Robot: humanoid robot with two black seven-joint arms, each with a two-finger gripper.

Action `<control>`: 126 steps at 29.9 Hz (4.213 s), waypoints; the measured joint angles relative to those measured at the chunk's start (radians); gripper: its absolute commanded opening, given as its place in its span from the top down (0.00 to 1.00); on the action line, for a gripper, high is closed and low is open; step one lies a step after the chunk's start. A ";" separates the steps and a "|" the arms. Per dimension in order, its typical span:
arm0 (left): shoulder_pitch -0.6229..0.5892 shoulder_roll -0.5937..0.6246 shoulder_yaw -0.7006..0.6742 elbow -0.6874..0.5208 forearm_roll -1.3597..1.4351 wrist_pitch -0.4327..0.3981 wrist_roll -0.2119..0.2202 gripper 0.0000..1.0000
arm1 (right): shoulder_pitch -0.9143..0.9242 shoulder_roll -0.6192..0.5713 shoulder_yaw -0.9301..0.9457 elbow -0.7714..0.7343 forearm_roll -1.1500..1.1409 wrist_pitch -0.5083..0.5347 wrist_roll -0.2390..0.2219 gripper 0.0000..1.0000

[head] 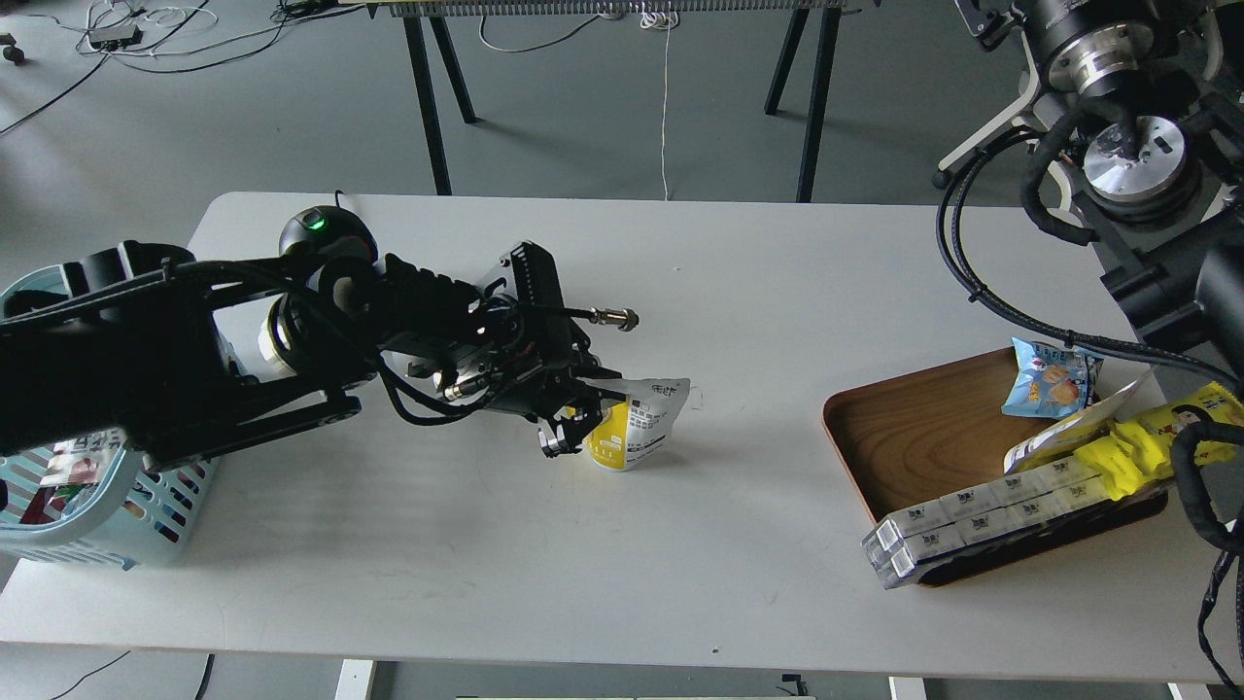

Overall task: Scan snack and place in basket
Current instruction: 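Lift the packet with the left gripper toward the barcode scanner, then hold the packet in front of the scanner's red light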

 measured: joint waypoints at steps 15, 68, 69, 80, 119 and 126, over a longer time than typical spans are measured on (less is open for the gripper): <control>0.000 0.075 -0.105 -0.045 0.000 0.011 -0.018 1.00 | -0.001 -0.009 -0.002 -0.001 0.000 0.000 0.000 0.00; 0.070 0.486 -0.138 -0.039 0.000 0.136 -0.133 0.99 | -0.015 -0.012 0.002 0.002 0.000 0.001 0.011 0.00; 0.070 0.477 -0.138 -0.032 0.000 0.135 -0.130 0.99 | -0.015 -0.012 0.002 0.002 0.000 0.002 0.011 0.00; 0.070 0.403 -0.141 0.025 0.000 0.131 -0.115 0.99 | -0.014 -0.011 0.000 0.002 0.000 0.008 0.012 0.00; 0.107 0.497 -0.227 -0.089 0.000 0.138 -0.137 0.99 | -0.010 -0.032 0.000 0.002 -0.002 0.009 0.011 0.00; 0.110 0.559 -0.236 -0.123 0.000 0.152 -0.142 0.99 | -0.011 -0.033 0.000 0.003 -0.002 0.008 0.011 0.00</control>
